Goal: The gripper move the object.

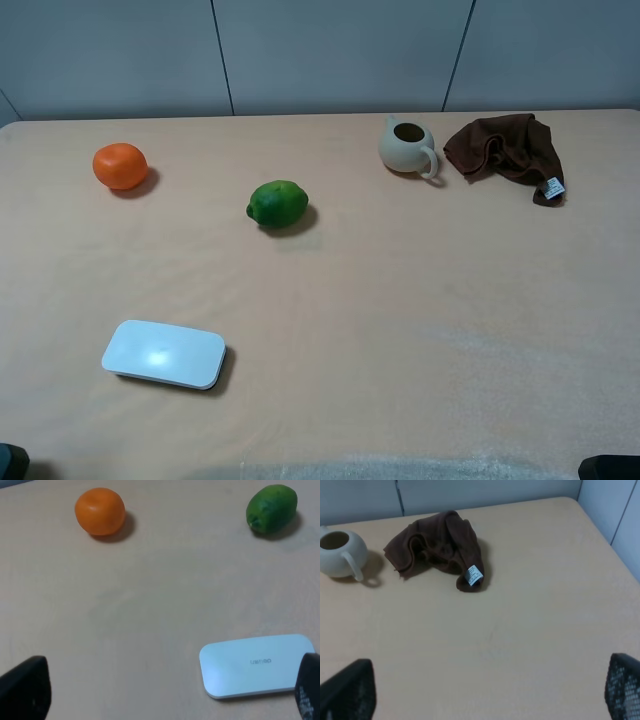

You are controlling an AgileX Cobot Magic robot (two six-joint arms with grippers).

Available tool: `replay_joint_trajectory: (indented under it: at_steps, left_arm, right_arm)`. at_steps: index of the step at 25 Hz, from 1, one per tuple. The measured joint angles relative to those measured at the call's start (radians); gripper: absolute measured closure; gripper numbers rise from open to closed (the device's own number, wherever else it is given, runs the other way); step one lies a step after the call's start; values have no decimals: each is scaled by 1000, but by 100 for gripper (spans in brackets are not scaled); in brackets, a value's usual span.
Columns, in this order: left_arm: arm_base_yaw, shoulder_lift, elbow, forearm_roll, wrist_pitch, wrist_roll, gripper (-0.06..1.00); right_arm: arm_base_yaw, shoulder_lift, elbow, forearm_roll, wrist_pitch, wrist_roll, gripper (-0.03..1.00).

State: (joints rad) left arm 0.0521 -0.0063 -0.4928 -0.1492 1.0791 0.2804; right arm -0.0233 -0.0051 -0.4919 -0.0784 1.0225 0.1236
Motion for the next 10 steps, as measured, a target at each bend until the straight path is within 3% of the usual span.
replay_joint_trajectory:
  at_steps: [10]
  left_arm:
    - [0,0,0,0,0,0,-5]
  right_arm:
    - [0,0,0,0,0,0,27]
